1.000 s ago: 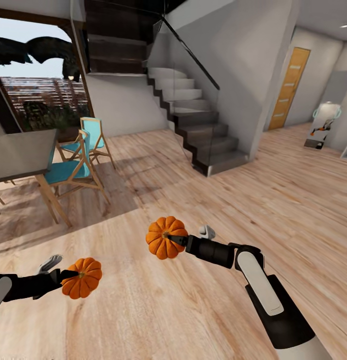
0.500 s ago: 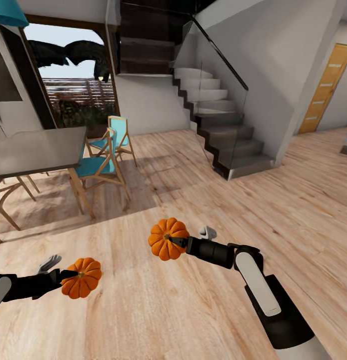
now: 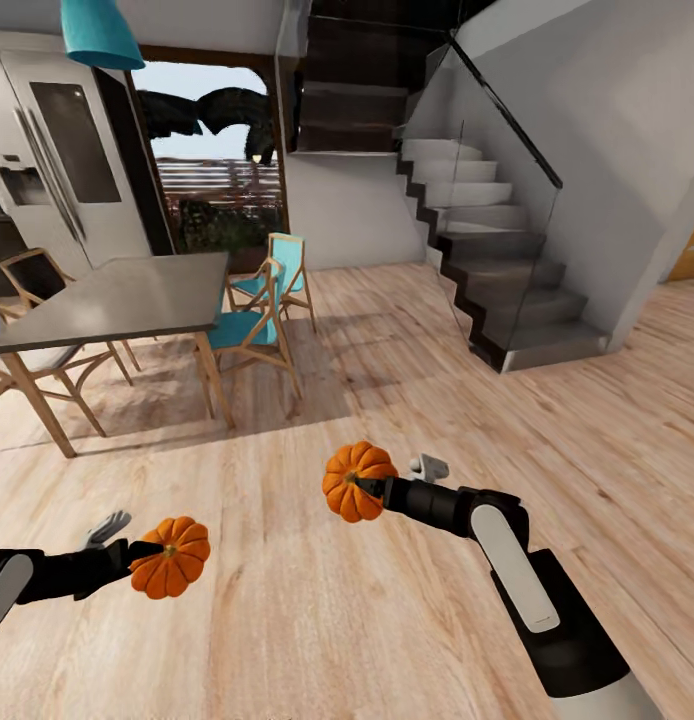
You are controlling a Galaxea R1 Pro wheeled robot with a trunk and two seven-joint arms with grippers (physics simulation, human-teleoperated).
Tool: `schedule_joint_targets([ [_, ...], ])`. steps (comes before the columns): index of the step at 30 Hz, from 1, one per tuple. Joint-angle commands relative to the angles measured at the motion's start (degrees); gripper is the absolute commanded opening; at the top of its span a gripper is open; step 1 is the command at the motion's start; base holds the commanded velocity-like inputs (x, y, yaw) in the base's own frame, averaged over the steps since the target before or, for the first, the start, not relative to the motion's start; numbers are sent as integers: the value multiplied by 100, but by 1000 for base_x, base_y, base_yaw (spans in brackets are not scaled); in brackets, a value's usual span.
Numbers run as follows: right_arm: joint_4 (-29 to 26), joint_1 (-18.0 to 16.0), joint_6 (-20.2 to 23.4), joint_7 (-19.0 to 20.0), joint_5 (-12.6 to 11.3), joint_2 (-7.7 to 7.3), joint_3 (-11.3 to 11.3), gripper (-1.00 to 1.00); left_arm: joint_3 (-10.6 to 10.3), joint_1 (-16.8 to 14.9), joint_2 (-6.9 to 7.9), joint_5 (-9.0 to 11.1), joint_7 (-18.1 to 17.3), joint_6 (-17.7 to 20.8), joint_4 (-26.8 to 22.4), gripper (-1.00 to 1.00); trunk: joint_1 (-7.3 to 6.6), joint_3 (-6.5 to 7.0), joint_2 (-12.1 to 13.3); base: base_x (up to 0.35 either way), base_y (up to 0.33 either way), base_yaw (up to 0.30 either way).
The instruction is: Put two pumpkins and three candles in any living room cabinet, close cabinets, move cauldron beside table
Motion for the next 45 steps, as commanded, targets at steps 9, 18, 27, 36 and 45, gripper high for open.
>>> schedule_joint_targets([
  [9,102,-3,-2,-2463,-53,9,53,-100,-19,-7,-105,-104,-37,18,2,-100,-199,157,360,0,0,291],
  [18,485,-3,-8,-3320,-21,22,68,-100,-73,-7,-1117,-1433,545,20,-46,-100,-397,318,721,0,0,291],
  [27,1862,-3,-600,-3225,6,-26,60,-100,-185,-100,-3201,-1552,3672,-470,-65,-100,-594,480,1082,0,0,256],
  [36,3643,-3,-2343,-2464,477,-20,85,-100,-1168,-103,-3400,-1562,4237,-2320,1281,-100,-792,642,1443,0,0,196],
  [45,3806,-3,-2794,-2245,843,-38,48,-100,-1276,-103,-3333,-1580,4411,-2517,1057,-100,-836,678,1523,0,0,207],
])
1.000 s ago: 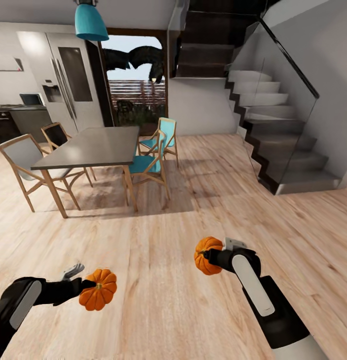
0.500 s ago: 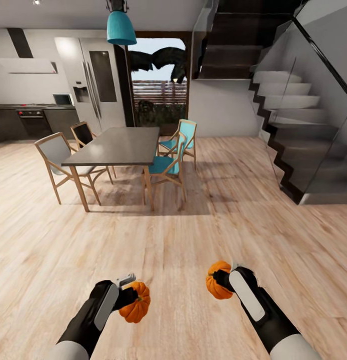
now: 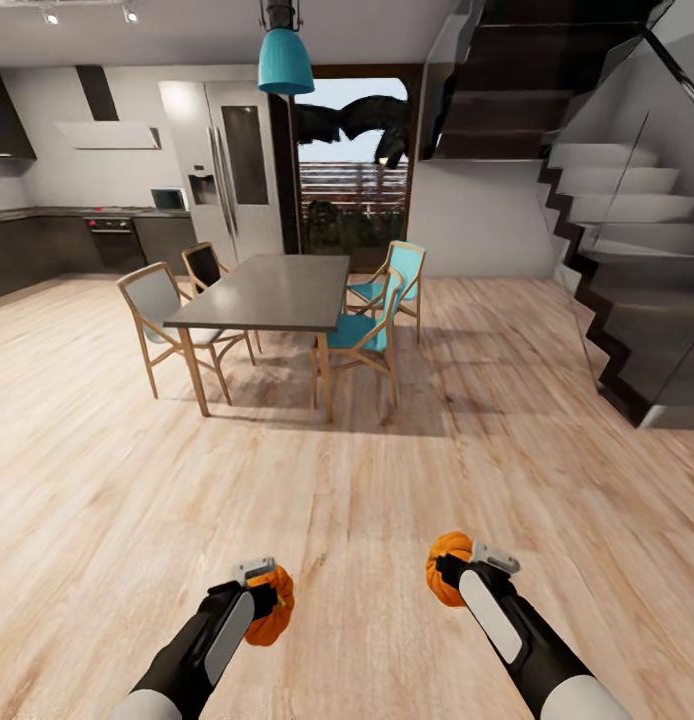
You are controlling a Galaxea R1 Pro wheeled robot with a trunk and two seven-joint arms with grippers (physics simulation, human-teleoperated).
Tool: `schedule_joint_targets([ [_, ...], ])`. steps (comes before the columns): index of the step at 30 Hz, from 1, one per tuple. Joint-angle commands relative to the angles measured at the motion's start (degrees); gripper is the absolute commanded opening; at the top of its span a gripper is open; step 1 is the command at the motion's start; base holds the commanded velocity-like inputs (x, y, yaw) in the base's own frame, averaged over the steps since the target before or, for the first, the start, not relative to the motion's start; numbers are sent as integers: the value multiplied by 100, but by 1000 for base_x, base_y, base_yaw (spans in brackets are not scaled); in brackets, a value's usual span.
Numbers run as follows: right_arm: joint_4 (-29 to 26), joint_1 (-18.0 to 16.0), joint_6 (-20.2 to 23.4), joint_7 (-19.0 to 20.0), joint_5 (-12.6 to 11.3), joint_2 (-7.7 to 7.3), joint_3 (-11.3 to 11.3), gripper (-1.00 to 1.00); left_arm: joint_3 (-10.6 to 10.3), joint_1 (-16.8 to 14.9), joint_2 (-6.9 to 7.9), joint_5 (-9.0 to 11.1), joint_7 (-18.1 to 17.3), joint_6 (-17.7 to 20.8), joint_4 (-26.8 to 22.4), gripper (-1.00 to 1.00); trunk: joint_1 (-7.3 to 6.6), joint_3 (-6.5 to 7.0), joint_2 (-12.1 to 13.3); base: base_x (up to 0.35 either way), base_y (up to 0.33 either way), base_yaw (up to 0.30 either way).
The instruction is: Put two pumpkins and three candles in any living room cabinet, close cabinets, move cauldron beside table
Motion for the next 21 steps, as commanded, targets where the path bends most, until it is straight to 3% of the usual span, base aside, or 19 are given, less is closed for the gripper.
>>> schedule_joint_targets([
  [1,31,-3,-1,-45,-16,-3,27,-100,-19,-4,11,64,55,5,-20,-100,0,-6,-3,0,0,210],
  [10,613,-3,-620,129,24,27,62,-100,12,-4,47,73,-11,-29,-30,-100,0,-6,-3,0,0,193],
  [21,664,-3,-664,167,47,32,72,-100,29,-4,112,106,-24,-29,-29,-100,0,-6,-3,35,12,14],
])
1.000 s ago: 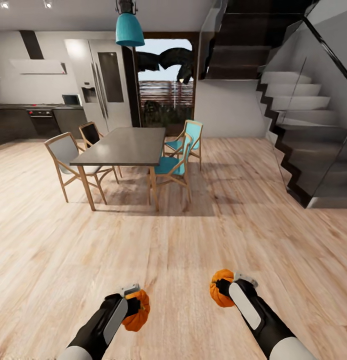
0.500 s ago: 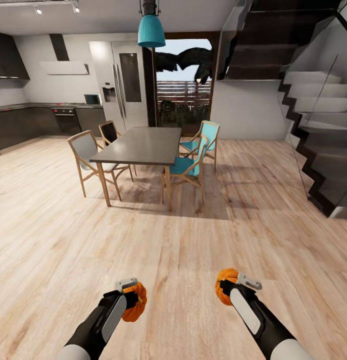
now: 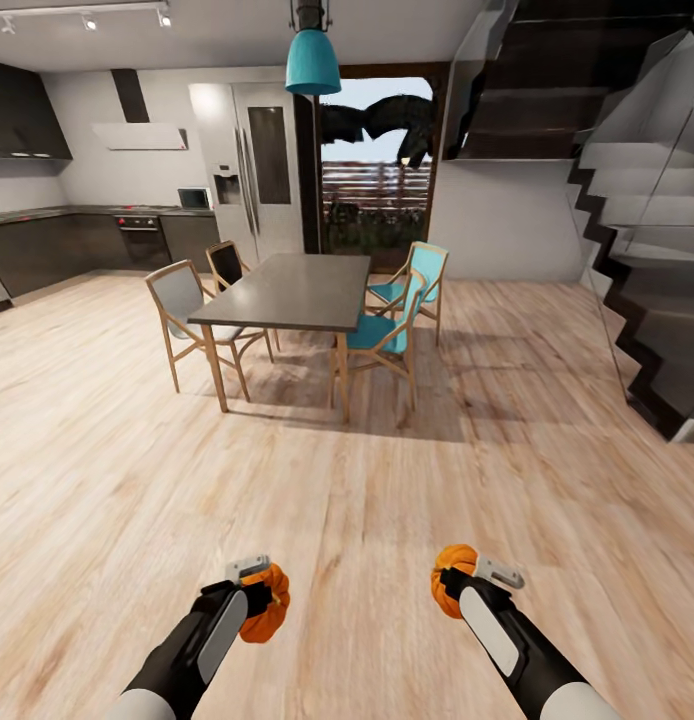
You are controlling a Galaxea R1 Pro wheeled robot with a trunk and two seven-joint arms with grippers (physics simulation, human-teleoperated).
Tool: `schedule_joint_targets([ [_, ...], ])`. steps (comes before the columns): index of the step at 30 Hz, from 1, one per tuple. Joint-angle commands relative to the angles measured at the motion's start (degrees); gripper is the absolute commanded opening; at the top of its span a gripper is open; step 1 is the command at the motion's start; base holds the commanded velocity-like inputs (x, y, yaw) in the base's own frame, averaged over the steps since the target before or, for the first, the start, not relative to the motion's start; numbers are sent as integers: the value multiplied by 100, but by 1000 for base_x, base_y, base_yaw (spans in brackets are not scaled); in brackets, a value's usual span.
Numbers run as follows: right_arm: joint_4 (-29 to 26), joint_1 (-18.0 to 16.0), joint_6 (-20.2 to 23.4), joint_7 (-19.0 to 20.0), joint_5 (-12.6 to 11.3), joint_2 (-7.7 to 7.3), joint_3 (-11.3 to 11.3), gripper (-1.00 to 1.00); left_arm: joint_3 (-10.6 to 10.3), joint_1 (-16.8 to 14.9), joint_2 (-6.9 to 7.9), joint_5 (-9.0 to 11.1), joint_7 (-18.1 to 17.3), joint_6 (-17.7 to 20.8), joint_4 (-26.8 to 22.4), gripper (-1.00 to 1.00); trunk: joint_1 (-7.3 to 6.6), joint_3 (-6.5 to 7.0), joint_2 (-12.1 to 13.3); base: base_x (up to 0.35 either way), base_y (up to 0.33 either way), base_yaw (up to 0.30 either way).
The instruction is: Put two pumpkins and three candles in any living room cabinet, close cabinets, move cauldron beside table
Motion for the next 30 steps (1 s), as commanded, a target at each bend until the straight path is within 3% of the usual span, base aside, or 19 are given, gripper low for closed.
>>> schedule_joint_targets([
  [1,-11,-4,20,-46,-28,-9,32,-100,-19,-1,5,60,54,12,-7,-100,2,-5,-3,215,106,0],
  [7,-12,-4,-37,-46,-21,-9,47,-100,-8,-3,23,74,54,12,-10,-100,2,-5,-3,54,151,0],
  [14,-3,-4,-59,-59,298,2,398,-100,-8,-3,21,76,54,12,-11,-100,2,-5,-3,-288,38,28],
  [21,10,-4,-70,-60,339,7,443,-100,-10,-1,18,80,54,8,-5,-100,2,-5,-3,-289,2,255],
  [30,7,-4,-66,-63,342,8,446,-100,-8,-3,18,84,59,3,5,-100,2,-5,-3,-39,0,290],
])
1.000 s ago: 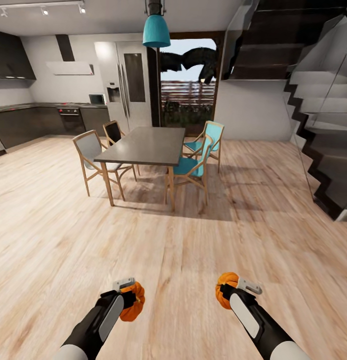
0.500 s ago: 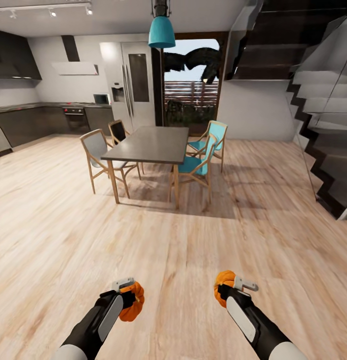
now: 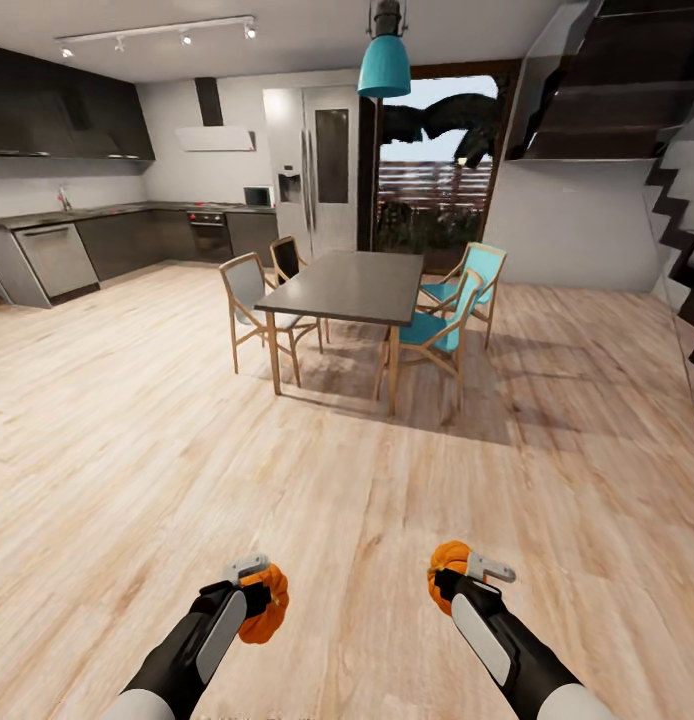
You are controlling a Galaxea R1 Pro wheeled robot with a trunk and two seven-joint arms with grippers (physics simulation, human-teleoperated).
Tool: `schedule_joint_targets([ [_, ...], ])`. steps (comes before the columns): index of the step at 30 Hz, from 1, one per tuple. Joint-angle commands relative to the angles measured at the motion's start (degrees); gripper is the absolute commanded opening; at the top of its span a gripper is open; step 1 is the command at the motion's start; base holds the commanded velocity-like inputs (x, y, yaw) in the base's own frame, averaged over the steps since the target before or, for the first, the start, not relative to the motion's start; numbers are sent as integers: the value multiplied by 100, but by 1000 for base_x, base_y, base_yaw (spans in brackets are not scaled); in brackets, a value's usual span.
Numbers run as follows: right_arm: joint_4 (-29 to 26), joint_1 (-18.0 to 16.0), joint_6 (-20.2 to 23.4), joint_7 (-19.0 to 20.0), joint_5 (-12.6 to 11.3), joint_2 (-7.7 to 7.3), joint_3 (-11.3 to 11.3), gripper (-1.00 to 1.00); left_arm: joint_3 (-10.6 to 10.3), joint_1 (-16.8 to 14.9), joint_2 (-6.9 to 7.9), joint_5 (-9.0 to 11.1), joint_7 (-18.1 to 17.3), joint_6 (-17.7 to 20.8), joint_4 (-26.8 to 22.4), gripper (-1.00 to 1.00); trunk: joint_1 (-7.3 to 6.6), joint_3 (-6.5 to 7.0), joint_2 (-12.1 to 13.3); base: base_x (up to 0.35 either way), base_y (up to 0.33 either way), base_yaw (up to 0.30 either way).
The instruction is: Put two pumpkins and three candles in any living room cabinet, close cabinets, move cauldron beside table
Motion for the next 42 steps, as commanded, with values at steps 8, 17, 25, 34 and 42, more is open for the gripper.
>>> schedule_joint_targets([
  [8,-15,-4,11,-43,-7,-11,38,-100,-23,-5,0,48,54,9,21,-100,0,-5,-3,0,0,291],
  [17,-15,-4,-261,-49,-6,-17,97,-100,-24,-2,0,51,49,9,28,-100,0,-5,-3,0,0,291],
  [25,-15,-4,-287,-73,-12,-15,353,-100,-29,-4,-6,54,49,9,33,-100,0,-5,-3,0,0,291],
  [34,-15,-4,-418,-66,-12,-18,373,-100,-29,-2,-6,55,49,9,35,-100,0,-5,-3,0,0,291],
  [42,-15,-4,-428,-65,-6,-13,377,-100,-35,-2,-7,54,49,-10,28,-100,0,-5,-3,0,0,291],
])
